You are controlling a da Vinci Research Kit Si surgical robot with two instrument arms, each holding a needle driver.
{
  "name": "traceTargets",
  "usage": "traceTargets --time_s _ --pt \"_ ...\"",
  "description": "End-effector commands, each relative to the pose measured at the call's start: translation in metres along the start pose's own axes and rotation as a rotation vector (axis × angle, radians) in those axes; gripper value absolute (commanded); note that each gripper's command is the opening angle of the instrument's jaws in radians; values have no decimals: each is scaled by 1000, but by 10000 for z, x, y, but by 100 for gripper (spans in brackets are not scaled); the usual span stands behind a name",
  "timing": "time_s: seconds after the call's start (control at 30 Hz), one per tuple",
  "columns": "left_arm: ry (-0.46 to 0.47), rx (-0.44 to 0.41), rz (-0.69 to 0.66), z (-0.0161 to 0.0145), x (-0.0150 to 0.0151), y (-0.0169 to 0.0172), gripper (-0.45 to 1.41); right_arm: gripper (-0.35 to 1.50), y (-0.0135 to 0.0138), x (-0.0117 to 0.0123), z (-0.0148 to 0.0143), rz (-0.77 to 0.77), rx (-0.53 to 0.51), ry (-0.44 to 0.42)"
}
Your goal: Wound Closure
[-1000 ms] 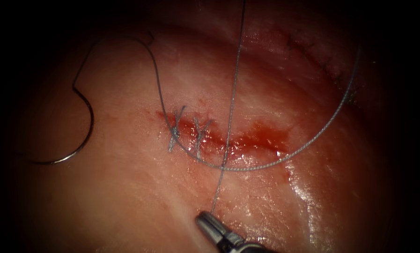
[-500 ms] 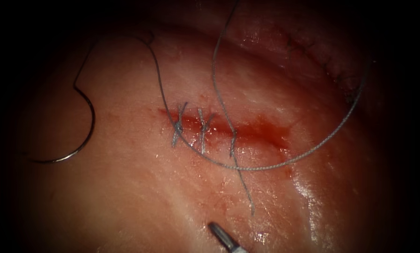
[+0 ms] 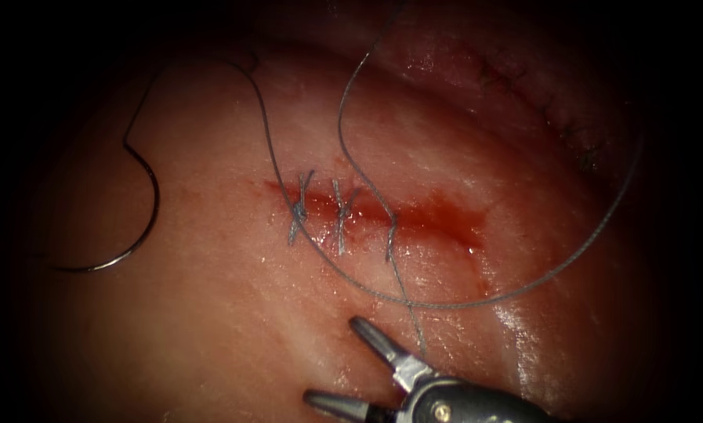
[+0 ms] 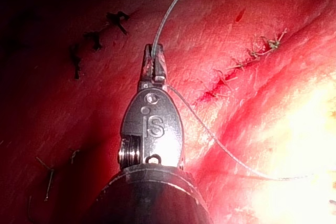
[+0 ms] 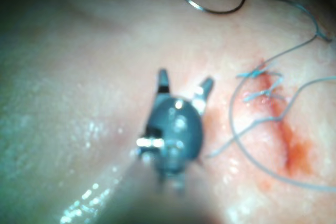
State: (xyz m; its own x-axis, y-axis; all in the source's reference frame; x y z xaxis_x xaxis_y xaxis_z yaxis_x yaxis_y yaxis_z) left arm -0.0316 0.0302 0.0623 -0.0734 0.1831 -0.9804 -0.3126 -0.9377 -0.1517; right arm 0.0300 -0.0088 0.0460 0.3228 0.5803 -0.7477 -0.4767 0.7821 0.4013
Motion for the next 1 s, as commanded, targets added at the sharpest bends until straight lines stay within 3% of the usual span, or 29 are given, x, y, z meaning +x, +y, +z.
traceTargets --time_s 0.03,0.13,0.3,0.43,0.47,0.5,0.53,0.57,0.6,0.7,0.8,0.87,0.93,1.0 --pt "1 -1 0 5 -6 2 -45 118 9 0 33 -30 12 -52" --pt "1 -2 0 4 -4 4 -45 118 39 -3 64 -89 -40 -158" --pt "2 -3 1 2 -3 7 -45 118 61 -12 74 -99 -83 -252" --pt "3 -5 1 1 -2 10 -45 111 62 -15 79 -99 -82 -322" --pt "3 -5 1 1 -2 10 -45 96 62 -16 80 -99 -74 -331" --pt "3 -5 1 1 -1 11 -45 49 62 -18 82 -99 -61 -342" --pt "3 -5 1 1 -1 11 -45 49 62 -18 82 -99 -61 -342" --pt "3 -5 1 1 -1 11 -45 0 61 -19 83 -100 -56 -348" --pt "3 -5 1 1 -1 11 -45 -35 58 -21 83 -102 -49 -345" --pt "4 -6 0 1 -2 9 -45 -35 48 -20 75 -135 -18 -343" --pt "5 -6 0 2 -3 6 -45 -35 0 -15 33 -148 2 -315" --pt "5 -6 0 2 -3 6 -45 -35 -5 -14 28 -148 11 -312" --pt "5 -5 0 4 -3 6 -45 -35 -39 -13 6 -158 89 -291" --pt "5 -5 0 4 -3 6 -45 -35 -52 -12 -4 -166 123 -288"
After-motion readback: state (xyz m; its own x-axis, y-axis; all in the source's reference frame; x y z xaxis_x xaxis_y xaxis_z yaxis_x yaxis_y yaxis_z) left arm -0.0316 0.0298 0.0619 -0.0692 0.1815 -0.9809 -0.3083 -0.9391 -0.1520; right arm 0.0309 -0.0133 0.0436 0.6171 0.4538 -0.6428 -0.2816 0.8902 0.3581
